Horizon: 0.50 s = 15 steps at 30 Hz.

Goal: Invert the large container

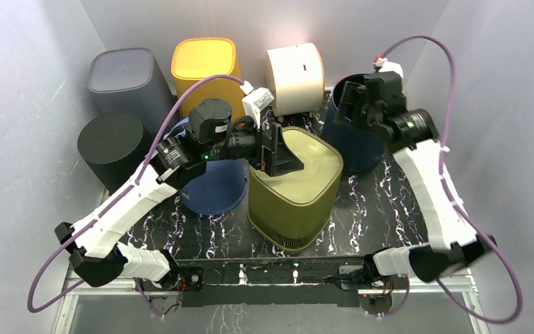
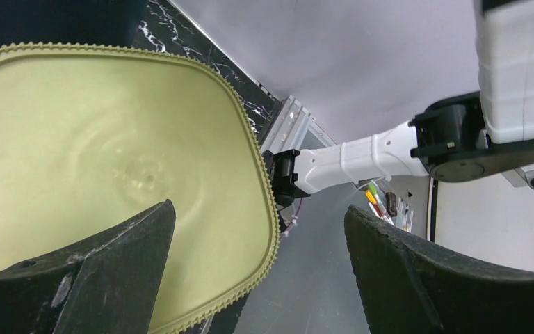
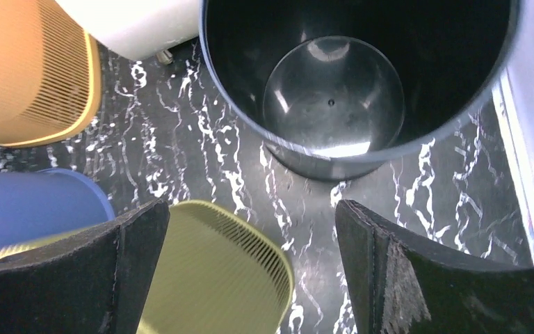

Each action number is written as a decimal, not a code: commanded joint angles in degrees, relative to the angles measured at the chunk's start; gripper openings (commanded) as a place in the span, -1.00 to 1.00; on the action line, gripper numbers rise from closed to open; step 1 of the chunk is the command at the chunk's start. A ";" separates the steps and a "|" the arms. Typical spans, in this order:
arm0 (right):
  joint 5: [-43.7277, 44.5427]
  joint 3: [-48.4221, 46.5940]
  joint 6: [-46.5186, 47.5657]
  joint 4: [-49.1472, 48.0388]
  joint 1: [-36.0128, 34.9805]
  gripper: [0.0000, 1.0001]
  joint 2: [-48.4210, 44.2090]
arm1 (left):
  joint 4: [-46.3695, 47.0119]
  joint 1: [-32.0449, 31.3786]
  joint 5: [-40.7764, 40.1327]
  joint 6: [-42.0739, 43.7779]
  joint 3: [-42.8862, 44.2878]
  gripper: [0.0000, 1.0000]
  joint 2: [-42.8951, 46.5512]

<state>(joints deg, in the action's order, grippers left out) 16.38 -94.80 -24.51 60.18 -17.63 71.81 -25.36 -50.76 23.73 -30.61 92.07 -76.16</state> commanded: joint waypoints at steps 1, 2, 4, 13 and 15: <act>0.40 -5.96 8.70 -7.55 -0.06 0.79 8.42 | -1.99 -0.20 -3.62 0.58 -1.63 0.82 3.69; -0.22 -6.86 9.42 -8.33 0.21 0.79 10.71 | -2.08 -0.17 -4.67 0.45 -1.78 0.82 4.18; -1.77 -8.19 10.58 -9.53 1.02 0.78 14.86 | -2.27 -0.15 -5.85 0.29 -1.53 0.82 4.93; -12.51 -10.30 10.36 -13.17 5.35 -0.32 23.25 | -4.25 -0.13 -11.38 0.69 0.36 0.84 7.07; -13.43 -12.15 9.67 -12.89 5.77 -0.83 22.88 | -4.34 -0.13 -11.63 0.64 0.15 0.84 7.25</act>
<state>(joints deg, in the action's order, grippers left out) 6.39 -100.97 -14.52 51.35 -12.86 96.92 -29.06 -50.76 14.24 -30.63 90.74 -71.20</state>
